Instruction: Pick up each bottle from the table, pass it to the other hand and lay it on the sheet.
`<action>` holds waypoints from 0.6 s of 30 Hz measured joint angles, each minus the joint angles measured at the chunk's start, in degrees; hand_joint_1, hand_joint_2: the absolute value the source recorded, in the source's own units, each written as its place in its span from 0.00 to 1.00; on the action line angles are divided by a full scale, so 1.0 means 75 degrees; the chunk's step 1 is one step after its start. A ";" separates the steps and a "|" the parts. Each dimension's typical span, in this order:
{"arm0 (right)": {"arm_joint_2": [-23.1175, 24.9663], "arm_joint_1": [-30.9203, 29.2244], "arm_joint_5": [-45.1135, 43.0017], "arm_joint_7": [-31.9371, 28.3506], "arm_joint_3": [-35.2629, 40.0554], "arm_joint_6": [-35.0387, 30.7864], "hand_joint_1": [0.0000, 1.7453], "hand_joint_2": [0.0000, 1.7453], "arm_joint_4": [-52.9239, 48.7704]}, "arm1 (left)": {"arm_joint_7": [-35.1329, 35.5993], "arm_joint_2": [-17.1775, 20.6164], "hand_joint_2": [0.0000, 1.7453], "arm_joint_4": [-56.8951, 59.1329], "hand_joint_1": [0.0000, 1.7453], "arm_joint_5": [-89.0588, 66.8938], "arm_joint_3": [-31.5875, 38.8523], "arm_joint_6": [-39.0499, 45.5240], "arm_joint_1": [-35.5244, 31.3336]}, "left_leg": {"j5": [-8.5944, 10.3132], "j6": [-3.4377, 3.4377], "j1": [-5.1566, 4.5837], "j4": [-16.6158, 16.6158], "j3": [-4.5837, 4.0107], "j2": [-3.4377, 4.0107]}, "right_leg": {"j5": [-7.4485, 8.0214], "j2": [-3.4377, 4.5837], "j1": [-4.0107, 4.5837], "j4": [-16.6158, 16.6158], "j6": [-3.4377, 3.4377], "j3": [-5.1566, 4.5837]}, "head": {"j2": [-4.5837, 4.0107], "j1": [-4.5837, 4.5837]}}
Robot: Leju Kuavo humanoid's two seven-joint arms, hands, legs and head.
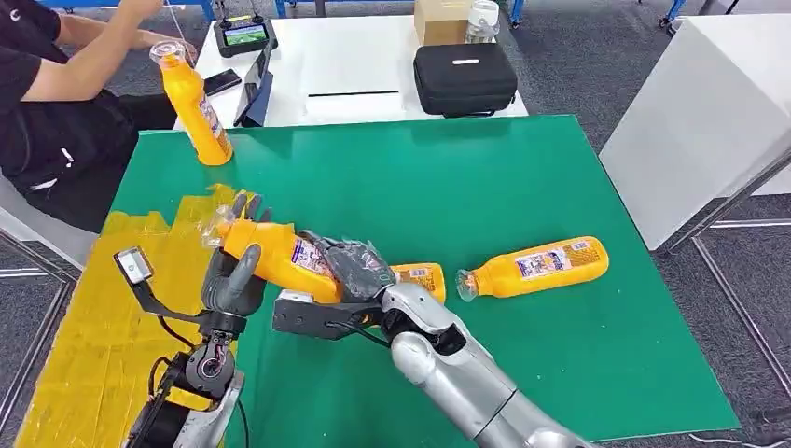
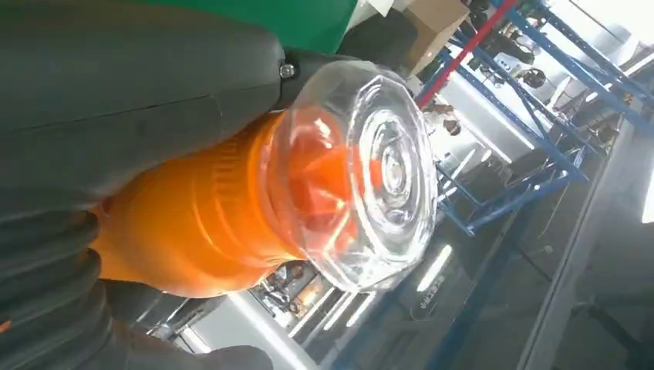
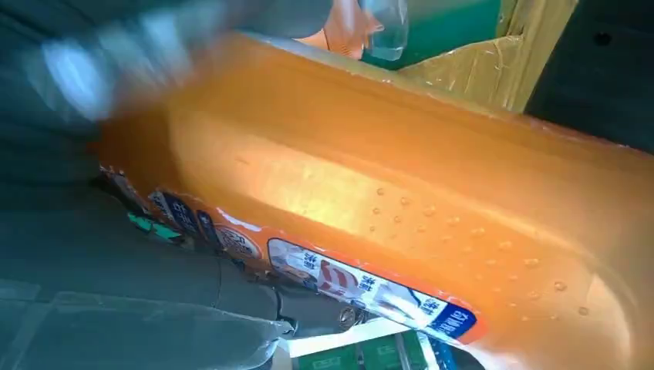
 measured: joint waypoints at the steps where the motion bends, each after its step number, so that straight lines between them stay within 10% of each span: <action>1: 0.0000 0.0000 0.0000 0.0000 0.0000 0.0000 1.00 1.00 0.0000 | 0.0000 0.0000 1.00 0.0003 0.00 0.0000 0.0006 0.0000 -0.0004 | 0.0000 0.0000 0.0000 0.0000 0.0000 0.0000 | 0.0000 0.0000 0.0000 0.0000 0.0000 0.0000 | 0.0000 0.0000; 18: 0.0333 -0.0243 0.0851 0.1297 0.0548 0.0052 1.00 1.00 0.0147 | 0.0761 -0.0169 1.00 0.0198 0.00 0.0446 0.0364 -0.0166 -0.0264 | 0.0001 0.0000 0.0000 0.0000 0.0000 0.0002 | 0.0002 0.0003 0.0000 0.0000 -0.0002 -0.0010 | 0.0000 -0.0003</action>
